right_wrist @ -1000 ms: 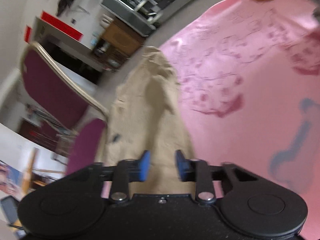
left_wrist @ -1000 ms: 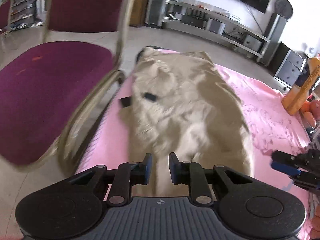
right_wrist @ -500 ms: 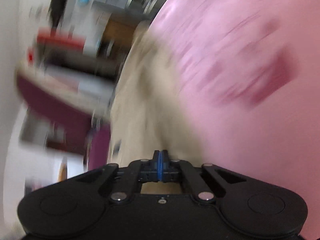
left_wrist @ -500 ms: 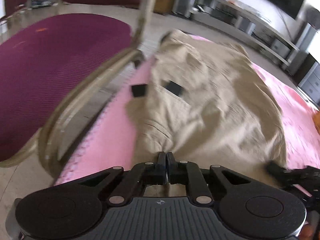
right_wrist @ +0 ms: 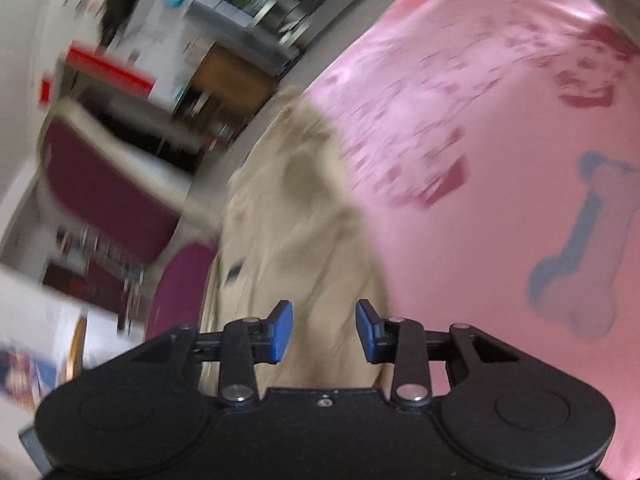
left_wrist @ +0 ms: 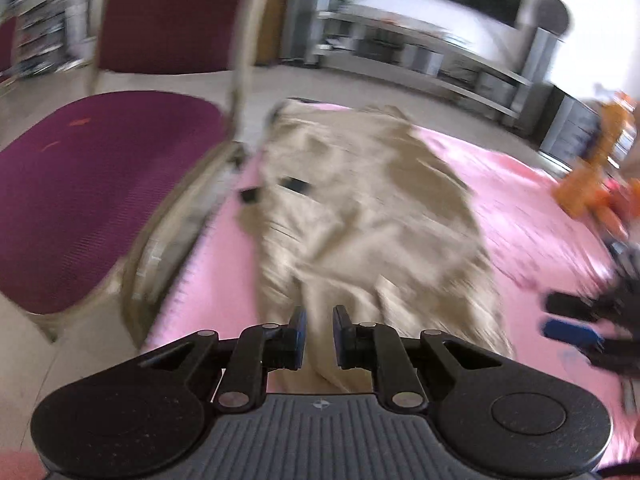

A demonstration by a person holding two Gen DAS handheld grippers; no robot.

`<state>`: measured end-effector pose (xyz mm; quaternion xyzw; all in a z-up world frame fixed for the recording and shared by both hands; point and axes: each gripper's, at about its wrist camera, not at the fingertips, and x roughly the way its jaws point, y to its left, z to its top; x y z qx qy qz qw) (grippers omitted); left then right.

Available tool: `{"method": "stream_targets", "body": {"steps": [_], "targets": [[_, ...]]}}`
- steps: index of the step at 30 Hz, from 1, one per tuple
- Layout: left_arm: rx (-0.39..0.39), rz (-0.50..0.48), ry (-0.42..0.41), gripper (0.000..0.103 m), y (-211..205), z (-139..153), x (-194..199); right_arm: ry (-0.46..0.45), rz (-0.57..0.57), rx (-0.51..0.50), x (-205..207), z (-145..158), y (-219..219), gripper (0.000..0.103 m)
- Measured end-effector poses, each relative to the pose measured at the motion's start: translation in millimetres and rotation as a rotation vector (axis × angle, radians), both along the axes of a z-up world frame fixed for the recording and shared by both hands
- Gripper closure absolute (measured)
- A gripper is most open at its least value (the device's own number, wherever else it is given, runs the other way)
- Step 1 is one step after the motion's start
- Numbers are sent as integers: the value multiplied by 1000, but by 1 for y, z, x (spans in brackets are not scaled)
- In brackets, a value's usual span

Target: Fold clothes

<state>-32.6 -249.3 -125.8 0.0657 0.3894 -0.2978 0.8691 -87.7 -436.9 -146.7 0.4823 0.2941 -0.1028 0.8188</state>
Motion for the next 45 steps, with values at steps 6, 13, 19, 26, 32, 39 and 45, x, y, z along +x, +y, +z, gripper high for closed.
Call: {"method": "stream_targets", "body": {"steps": [6, 13, 19, 26, 32, 39, 45], "targets": [[165, -100, -9, 92, -18, -21, -18, 93, 186, -123, 25, -4, 55, 69], [229, -138, -6, 97, -2, -16, -43, 191, 296, -148, 10, -4, 68, 68], [85, -97, -18, 89, 21, 8, -49, 149, 231, -249, -27, 27, 67, 50], [65, -130, 27, 90, 0, -10, -40, 84, 226, -127, -25, -3, 60, 81], [140, -142, 52, 90, -3, -22, -42, 142, 286, -205, -15, -13, 70, 94], [3, -70, 112, 66, 27, -1, -34, 52, 237, -121, -32, -1, 59, 65], [-166, 37, 329, 44, 55, -2, -7, -15, 154, -39, -53, 14, 41, 46]]}}
